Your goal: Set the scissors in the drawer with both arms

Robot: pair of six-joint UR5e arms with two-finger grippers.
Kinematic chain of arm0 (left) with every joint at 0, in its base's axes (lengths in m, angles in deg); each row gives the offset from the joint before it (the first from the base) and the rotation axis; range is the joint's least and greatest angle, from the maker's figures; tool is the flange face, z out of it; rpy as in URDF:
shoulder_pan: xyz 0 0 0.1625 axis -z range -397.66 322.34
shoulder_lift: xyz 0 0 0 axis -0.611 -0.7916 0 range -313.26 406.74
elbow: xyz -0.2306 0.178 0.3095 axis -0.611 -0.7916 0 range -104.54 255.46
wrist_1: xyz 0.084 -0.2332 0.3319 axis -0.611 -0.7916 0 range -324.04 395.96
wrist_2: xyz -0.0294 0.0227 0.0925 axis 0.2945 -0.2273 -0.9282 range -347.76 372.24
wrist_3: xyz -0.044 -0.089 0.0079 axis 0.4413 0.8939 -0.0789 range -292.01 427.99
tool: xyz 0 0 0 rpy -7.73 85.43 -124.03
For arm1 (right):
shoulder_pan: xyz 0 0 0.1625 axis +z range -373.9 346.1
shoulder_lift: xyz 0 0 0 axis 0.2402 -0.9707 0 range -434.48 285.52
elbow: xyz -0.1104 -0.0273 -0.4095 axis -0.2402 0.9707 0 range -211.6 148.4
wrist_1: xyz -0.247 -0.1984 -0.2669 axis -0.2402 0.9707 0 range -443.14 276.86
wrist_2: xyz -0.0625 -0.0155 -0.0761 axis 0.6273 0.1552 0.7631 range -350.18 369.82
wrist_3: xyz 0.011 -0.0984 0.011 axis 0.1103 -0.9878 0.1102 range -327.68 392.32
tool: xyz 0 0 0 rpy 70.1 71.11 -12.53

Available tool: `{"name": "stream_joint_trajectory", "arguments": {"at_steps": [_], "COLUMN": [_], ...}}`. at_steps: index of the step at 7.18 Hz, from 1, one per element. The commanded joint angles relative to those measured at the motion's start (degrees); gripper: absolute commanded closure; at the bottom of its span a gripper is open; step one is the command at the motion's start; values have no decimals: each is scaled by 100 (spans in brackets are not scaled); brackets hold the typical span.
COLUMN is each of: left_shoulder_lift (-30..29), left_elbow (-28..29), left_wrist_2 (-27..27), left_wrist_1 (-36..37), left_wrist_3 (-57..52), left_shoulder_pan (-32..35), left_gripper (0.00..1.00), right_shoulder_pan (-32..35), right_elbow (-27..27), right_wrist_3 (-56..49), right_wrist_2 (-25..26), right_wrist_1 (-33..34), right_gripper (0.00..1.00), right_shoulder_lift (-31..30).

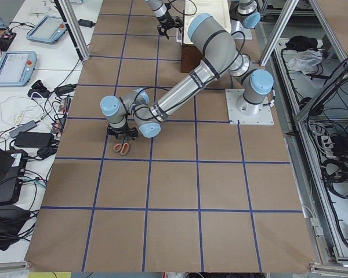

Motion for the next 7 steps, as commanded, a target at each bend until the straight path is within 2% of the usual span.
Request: {"name": "stream_joint_trajectory", "arguments": {"at_steps": [1, 5, 6, 7], "left_shoulder_lift": [-15, -42, -42, -42], "left_elbow": [-7, -16, -16, -16], "left_wrist_2": [-6, 2, -6, -6], "left_wrist_1": [131, 175, 175, 175], "left_wrist_3": [-80, -195, -195, -204], "left_shoulder_pan": [-12, -21, -21, -21], "left_gripper": [10, 14, 21, 33], "right_shoulder_pan": [0, 0, 0, 0], "right_elbow": [33, -10, -45, -72], "right_wrist_3": [-14, -31, -31, -58], "right_wrist_2": [-2, 7, 7, 7], "right_wrist_1": [113, 132, 132, 149], "right_gripper": [0, 0, 0, 0], "right_shoulder_lift": [1, 124, 125, 125]}}
